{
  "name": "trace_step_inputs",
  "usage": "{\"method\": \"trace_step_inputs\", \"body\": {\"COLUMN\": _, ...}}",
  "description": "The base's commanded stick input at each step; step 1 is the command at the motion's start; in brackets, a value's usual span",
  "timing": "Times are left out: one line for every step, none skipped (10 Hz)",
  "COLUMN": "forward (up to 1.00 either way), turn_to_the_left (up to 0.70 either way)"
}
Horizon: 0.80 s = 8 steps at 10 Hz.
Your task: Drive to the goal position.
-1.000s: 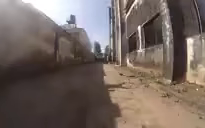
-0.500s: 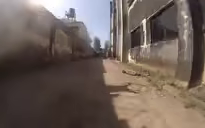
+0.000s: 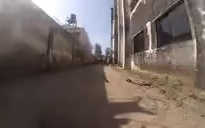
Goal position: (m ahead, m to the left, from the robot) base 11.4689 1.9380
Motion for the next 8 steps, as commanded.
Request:
{"method": "trace_step_inputs", "body": {"forward": 1.00, "turn_to_the_left": 0.00}}
{"method": "trace_step_inputs", "body": {"forward": 1.00, "turn_to_the_left": 0.00}}
{"method": "trace_step_inputs", "body": {"forward": 1.00, "turn_to_the_left": 0.00}}
{"method": "trace_step_inputs", "body": {"forward": 1.00, "turn_to_the_left": 0.00}}
{"method": "trace_step_inputs", "body": {"forward": 1.00, "turn_to_the_left": 0.00}}
{"method": "trace_step_inputs", "body": {"forward": 1.00, "turn_to_the_left": 0.00}}
{"method": "trace_step_inputs", "body": {"forward": 1.00, "turn_to_the_left": 0.00}}
{"method": "trace_step_inputs", "body": {"forward": 1.00, "turn_to_the_left": 0.00}}
